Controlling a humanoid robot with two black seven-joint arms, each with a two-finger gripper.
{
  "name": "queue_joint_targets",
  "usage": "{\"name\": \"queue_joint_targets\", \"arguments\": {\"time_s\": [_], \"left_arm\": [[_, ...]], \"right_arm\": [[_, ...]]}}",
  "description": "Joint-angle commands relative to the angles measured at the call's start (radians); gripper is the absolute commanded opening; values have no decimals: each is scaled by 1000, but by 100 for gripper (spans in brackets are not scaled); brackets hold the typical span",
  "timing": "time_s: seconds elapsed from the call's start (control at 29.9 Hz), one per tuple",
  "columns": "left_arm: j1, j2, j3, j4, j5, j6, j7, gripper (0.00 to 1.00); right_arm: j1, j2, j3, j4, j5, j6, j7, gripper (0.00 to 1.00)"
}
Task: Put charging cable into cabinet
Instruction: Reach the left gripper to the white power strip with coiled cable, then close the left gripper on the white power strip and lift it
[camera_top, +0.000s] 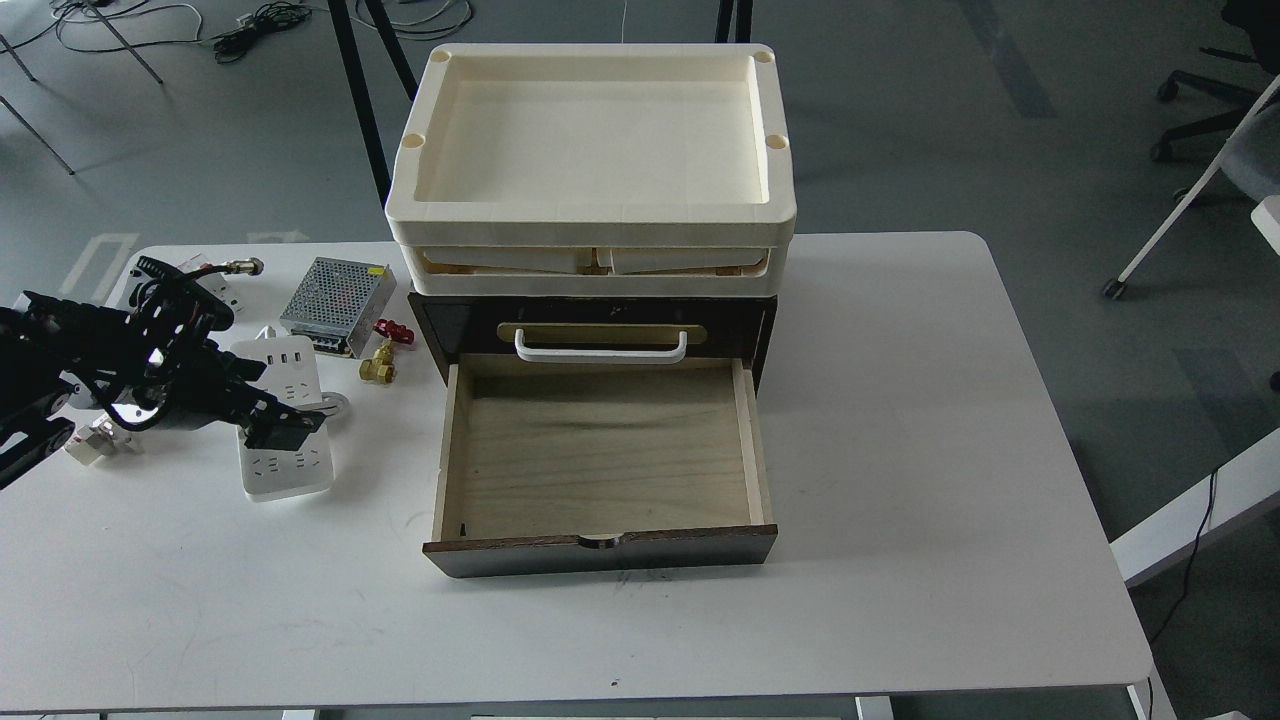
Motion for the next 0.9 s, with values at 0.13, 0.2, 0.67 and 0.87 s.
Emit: {"name": "queue_joint_targets", "arguments": {"time_s": [0.13,0.2,0.67,0.87], "left_arm": [[0,-58,42,90,0,47,0,93],[1,-79,51,126,0,81,0,93],[8,-92,82,180,0,118,0,84],[9,-92,84,180,0,118,0,69]], "right_arm": [[-1,12,-1,-34,0,0,0,100],[-1,12,-1,-34,0,0,0,100],[-15,20,-2,-47,0,0,0,100],[-27,21,-1,-47,0,0,0,100]]}}
